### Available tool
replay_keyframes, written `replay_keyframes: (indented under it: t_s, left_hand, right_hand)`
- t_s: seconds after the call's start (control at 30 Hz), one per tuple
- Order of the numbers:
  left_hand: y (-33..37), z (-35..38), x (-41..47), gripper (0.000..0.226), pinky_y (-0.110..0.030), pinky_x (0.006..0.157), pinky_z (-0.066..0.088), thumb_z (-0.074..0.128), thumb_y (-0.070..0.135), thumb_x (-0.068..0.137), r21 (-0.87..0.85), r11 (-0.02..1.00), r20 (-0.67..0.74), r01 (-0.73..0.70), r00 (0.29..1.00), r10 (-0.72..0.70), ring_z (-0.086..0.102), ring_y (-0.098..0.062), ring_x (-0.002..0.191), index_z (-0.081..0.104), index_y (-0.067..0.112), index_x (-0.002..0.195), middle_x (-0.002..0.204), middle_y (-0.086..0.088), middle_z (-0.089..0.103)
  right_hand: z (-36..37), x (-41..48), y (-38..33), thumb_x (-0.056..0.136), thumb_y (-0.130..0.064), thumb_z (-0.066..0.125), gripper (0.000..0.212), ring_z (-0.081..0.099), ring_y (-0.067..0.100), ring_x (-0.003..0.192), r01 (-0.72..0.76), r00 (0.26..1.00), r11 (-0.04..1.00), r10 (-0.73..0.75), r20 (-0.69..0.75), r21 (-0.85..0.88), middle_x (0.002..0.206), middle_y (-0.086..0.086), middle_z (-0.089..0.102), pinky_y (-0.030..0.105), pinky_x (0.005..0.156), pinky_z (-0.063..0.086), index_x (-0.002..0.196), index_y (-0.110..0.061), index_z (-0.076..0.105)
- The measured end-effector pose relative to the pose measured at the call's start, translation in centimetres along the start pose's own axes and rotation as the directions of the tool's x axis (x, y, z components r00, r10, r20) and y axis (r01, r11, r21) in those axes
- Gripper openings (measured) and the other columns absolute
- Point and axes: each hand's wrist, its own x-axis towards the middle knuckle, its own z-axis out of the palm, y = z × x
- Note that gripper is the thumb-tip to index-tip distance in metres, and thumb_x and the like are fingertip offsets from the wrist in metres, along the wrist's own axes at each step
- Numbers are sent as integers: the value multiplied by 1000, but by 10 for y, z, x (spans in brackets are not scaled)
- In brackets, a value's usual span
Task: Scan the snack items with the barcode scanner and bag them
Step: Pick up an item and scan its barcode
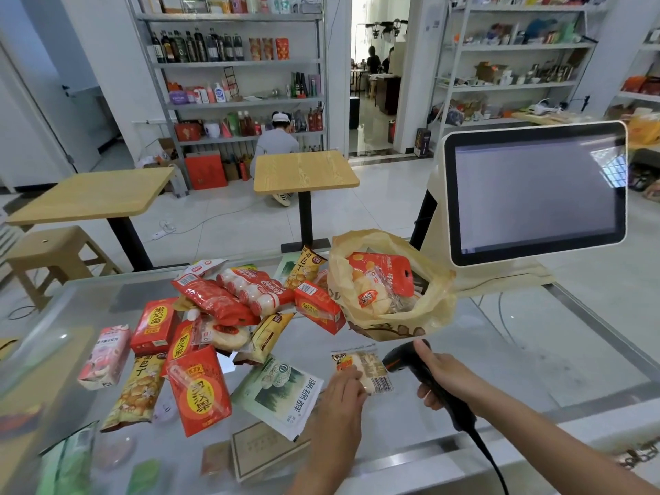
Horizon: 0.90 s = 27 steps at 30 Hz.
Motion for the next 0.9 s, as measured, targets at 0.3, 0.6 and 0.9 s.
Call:
replay_keyframes:
  t_s: [0.3,0.6,0.9]
  left_hand:
    - [45,-32,17,11,-9,83,44,37,37,98,-460,884,-259,85,939,-226,55,5,109,47,33,99,112,20,60]
    - [77,-53,102,30,-9,79,46,51,31,94,-708,655,-90,264,886,-454,55,5,108,40,27,122,119,13,56]
    - [30,-37,175,67,-46,104,39,65,30,87,-349,736,-182,580,728,-660,42,-25,128,29,19,143,140,-7,43]
  right_hand:
    - [-8,-10,-9,81,-35,54,54,48,-2,117,769,561,499,-826,47,-400,129,-27,43,9,87,41,131,-43,37]
    - [-34,13,-62,87,-23,68,14,63,4,93,755,647,655,-749,-145,-16,100,-7,69,16,81,50,98,-30,64]
    - [-31,85,-102,90,-34,64,17,62,19,74,483,837,875,-476,-269,-42,75,-4,64,38,72,53,88,-17,66]
